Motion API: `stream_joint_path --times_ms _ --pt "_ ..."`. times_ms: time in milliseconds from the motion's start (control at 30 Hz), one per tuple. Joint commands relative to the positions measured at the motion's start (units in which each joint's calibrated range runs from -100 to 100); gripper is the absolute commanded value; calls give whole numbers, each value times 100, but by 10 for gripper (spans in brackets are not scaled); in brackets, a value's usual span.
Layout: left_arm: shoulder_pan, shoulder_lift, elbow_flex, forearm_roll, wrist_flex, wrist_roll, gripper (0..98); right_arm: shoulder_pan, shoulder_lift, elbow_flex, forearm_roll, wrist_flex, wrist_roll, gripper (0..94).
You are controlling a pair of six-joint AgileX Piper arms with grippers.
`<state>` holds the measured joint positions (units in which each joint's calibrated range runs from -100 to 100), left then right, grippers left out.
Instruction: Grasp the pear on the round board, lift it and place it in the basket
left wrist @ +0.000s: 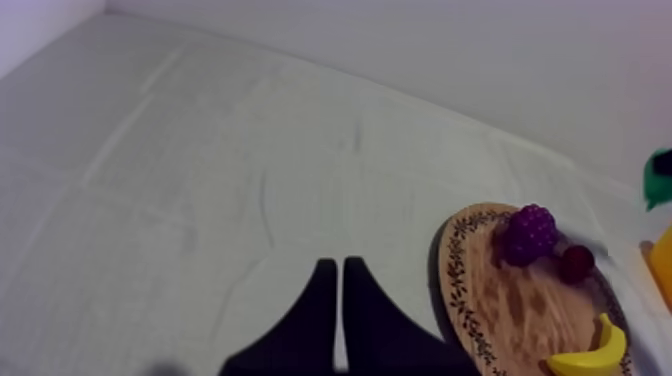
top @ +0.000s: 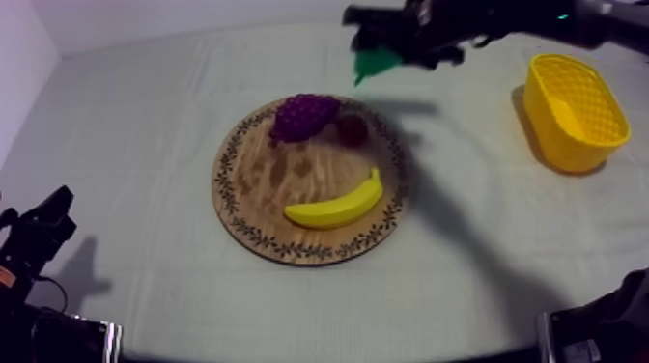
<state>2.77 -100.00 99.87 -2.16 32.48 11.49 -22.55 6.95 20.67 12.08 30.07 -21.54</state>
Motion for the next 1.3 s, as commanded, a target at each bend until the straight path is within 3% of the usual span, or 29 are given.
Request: stream_joint_path --times_ms 0,233,500,700,833,1267 --pt "1 0 2 -2 1 1 1 573 -693 49 -75 -148 756 390" --pt "1 0 2 -2 1 1 1 1743 -1182 600 -195 -1010 1695 381" --pt "1 0 2 -2 1 1 1 2684 -1294 1391 -980 -1475 3006 385" --pt "1 0 2 -2 1 0 1 3039 -1231 1729 -1436 -1284 3496 377" --pt "1 0 2 -2 1 1 1 3203 -1118 1841 -1494 -1143 3517 366" --pt "1 0 2 -2 1 1 1 3624 -564 2060 -773 -912 2693 350"
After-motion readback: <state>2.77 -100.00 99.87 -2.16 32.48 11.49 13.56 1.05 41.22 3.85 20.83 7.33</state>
